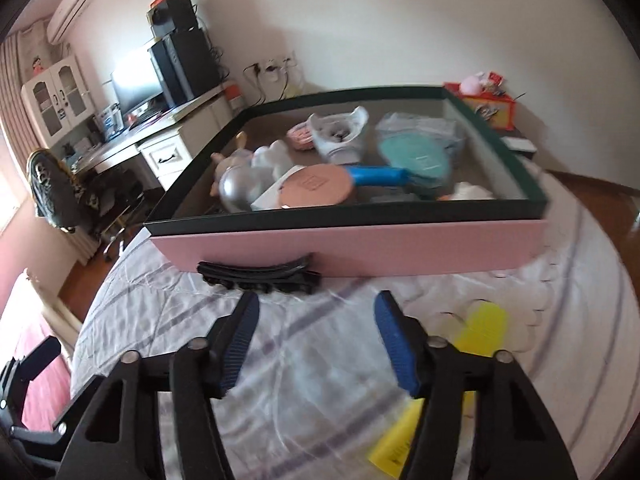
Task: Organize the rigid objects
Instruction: 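Move the right tool to the yellow highlighter while the left tool reaches the black hair clip, then grasp the black hair clip with the left tool while the right tool grasps the yellow highlighter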
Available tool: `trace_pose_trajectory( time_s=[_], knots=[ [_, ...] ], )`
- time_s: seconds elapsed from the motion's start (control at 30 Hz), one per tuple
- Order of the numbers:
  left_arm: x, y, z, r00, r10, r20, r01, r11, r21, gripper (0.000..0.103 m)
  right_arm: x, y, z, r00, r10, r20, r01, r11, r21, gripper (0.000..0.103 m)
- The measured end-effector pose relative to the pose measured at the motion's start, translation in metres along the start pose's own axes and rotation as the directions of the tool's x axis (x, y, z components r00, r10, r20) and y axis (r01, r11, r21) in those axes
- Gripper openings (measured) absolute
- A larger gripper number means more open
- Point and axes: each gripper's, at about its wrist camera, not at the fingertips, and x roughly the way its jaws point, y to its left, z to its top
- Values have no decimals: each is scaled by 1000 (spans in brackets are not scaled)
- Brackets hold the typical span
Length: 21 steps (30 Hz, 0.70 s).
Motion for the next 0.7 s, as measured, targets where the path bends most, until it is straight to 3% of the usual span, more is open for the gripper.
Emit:
trace_pose_trajectory(
  time_s=[0.17, 0.23, 0.33, 0.7],
  knots=[
    [4, 11, -1, 1000, 15, -10, -15, 1000, -21, 103, 16, -2, 14, 997, 74, -12, -73, 996, 52, 48],
    [5, 12, -1, 1000, 15, -18, -16, 1000, -23, 103, 27, 0, 17, 997, 66, -30, -64, 996, 62, 27],
    [6, 10, -1, 1000, 14, -20, -15, 1000, -16, 103, 25, 1, 11, 997, 69, -25, -67, 996, 52, 15],
    [-2, 2, -7, 1000, -1, -25, 1, 1000, -1, 103, -15, 6, -32, 994, 106, -18, -106, 994, 39, 7]
  ],
)
